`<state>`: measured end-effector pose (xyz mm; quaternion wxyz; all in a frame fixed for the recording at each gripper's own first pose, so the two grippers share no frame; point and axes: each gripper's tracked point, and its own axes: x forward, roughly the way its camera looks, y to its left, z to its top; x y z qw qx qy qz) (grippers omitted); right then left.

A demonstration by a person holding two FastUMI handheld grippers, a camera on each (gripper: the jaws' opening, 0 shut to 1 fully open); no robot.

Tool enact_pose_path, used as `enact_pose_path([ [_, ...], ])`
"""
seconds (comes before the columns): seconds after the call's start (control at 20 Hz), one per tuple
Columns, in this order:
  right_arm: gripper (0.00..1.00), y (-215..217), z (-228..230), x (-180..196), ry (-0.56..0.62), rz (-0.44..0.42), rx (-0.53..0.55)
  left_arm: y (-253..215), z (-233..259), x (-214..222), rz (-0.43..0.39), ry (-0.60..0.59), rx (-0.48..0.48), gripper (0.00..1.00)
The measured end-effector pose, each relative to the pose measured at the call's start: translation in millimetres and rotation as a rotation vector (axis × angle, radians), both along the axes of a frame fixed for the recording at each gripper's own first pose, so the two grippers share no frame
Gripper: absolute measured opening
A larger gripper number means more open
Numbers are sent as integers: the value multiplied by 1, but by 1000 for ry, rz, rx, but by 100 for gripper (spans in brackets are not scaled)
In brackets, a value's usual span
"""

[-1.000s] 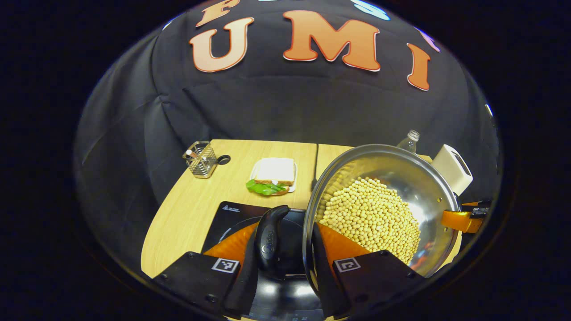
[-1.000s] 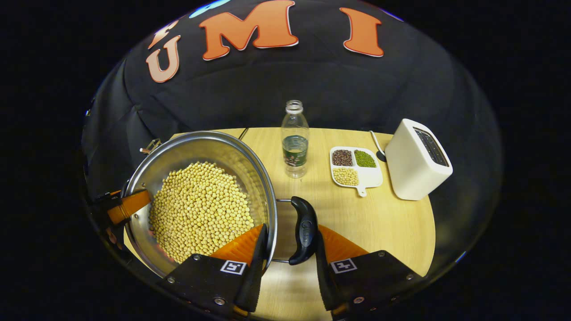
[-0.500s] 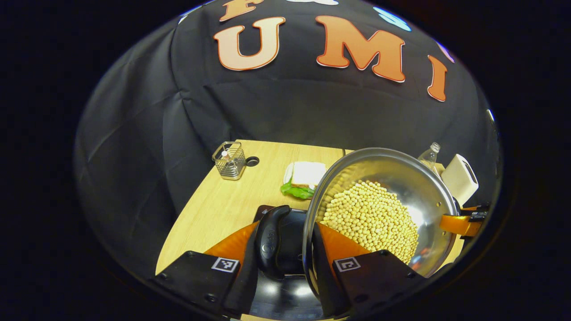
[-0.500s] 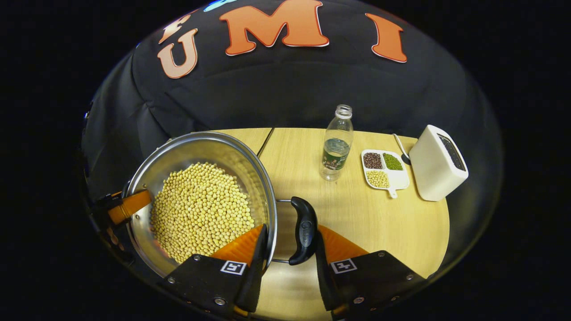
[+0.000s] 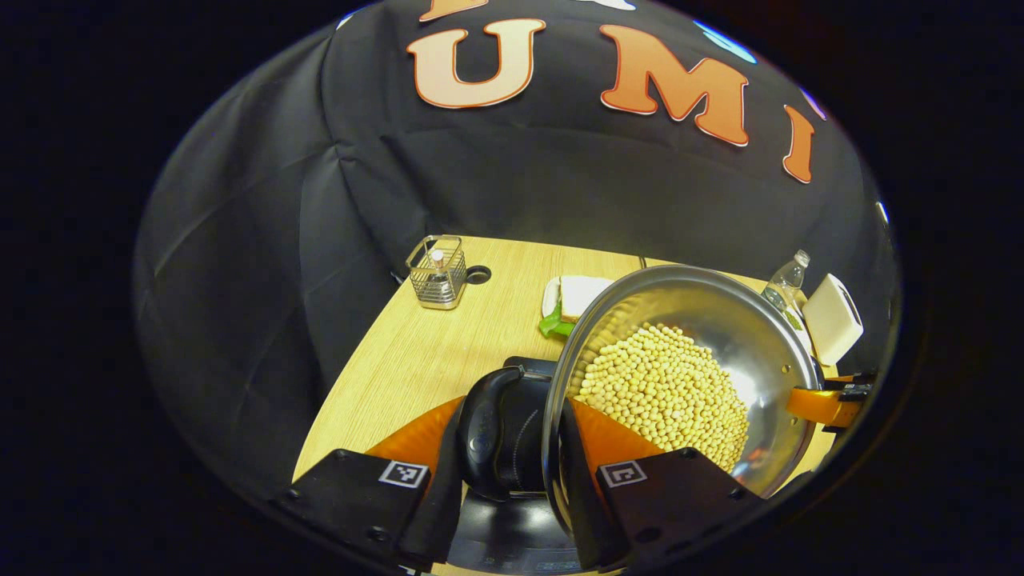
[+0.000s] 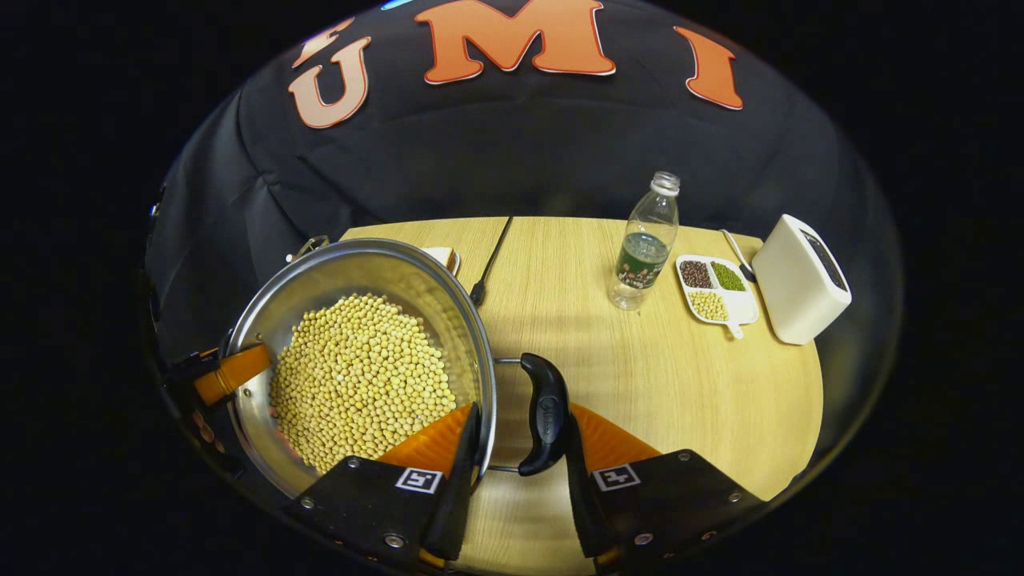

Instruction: First push the handle of the pot to place it horizontally, then grasp the pot with both hands and set it on the induction cooktop.

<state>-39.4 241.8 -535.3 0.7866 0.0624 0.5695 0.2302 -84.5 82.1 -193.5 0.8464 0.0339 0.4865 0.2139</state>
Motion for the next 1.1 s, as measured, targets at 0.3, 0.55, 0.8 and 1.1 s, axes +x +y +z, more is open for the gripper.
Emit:
enact_pose_path([
  [0.3,54,-2,1,3,27,12,-8,0,1,4,10,19,3,63],
  [0.55,54,-1,1,4,40,18,-14,0,5,5,23,33,1,64],
  [0.8,54,-1,4,4,62,30,-29,1,3,8,23,56,-8,64],
  [1.1,54,-7,11,9,51,35,-29,5,-2,6,35,62,-39,63],
])
